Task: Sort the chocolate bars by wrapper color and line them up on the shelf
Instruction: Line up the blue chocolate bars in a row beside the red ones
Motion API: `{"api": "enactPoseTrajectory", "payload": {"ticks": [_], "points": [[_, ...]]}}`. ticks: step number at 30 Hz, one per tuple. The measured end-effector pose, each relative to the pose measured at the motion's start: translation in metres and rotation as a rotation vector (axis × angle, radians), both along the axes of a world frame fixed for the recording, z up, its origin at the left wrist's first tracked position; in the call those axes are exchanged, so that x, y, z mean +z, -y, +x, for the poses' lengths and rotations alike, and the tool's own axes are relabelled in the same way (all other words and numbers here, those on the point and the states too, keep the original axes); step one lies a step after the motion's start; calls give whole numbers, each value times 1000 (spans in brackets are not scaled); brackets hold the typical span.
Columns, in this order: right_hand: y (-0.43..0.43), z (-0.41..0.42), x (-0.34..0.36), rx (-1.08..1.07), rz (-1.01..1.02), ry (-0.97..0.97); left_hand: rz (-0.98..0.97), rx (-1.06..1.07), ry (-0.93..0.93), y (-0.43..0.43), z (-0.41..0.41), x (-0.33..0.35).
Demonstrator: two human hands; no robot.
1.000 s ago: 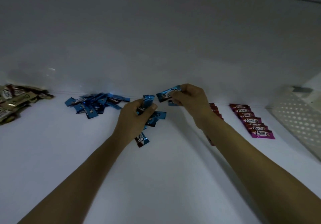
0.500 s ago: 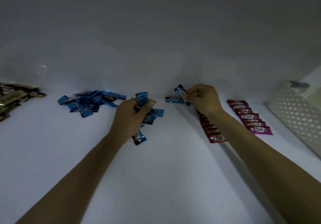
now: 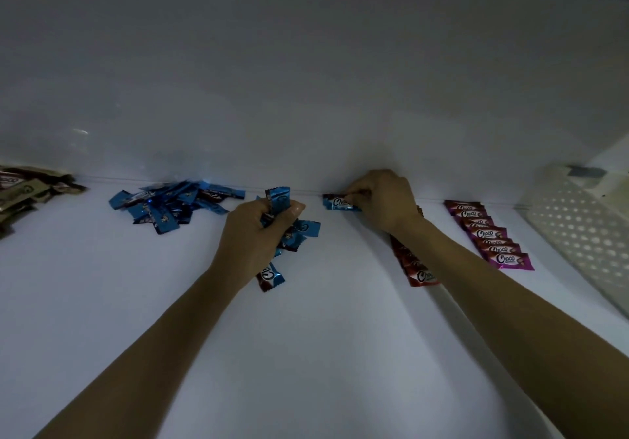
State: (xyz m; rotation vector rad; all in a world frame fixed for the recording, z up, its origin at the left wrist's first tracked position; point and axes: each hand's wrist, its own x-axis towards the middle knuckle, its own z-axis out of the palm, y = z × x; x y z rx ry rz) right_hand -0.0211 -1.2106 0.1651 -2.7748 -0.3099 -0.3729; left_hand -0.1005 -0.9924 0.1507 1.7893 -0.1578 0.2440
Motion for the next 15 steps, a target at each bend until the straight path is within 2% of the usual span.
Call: {"api": "enactPoseTrajectory", "payload": {"ticks": [3,8,15], "points": [[-3,-2,-5,37,-73,86,19,4,7,0,-1,0],[-3,-10,-11,84,-59,180,23,8,8,0,-2,0],[-6,-12,-5,84,-96,105,21,-3,-18,-1,-3,1]]}}
